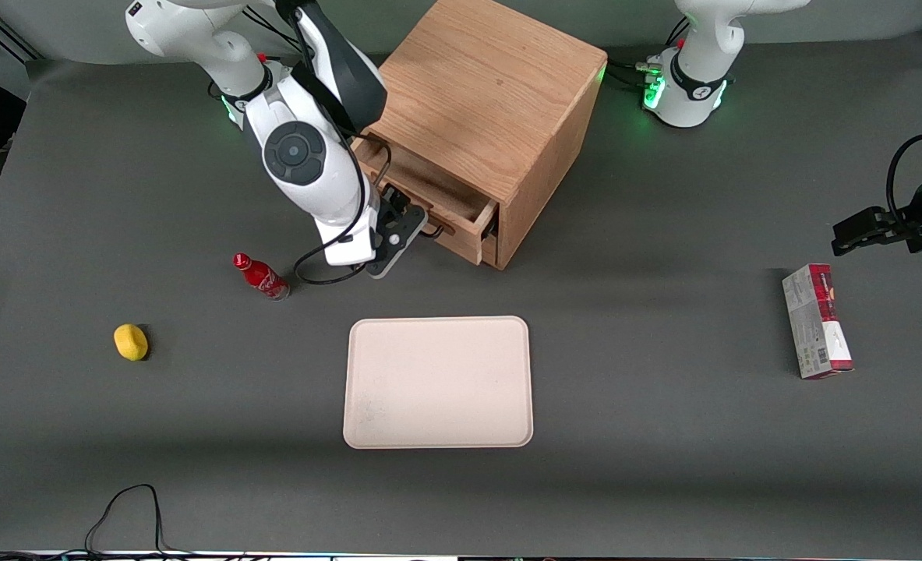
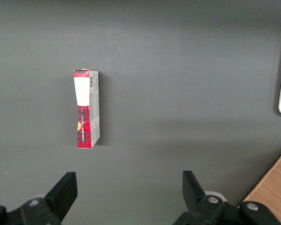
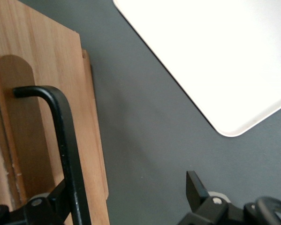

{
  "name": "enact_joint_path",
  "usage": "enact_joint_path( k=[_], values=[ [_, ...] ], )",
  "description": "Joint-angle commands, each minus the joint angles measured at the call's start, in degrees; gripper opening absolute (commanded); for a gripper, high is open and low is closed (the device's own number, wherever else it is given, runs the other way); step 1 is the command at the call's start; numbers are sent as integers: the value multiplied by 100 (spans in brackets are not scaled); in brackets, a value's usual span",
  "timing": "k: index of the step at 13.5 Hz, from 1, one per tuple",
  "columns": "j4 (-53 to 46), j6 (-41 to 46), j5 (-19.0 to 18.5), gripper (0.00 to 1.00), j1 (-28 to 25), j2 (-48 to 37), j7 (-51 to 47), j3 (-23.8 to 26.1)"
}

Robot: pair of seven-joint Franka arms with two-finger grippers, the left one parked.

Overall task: Open upper drawer
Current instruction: 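Pull the handle with the right gripper, sliding the upper drawer out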

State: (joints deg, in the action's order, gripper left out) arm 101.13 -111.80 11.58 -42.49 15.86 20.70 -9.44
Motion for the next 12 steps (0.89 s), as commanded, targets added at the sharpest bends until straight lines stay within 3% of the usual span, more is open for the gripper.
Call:
enact_joint_path(
  k=[1, 12],
  values=[
    [-383, 61, -77, 100, 170, 207, 109, -6],
    [-971, 149, -121, 100, 715, 708, 839, -6]
  ],
)
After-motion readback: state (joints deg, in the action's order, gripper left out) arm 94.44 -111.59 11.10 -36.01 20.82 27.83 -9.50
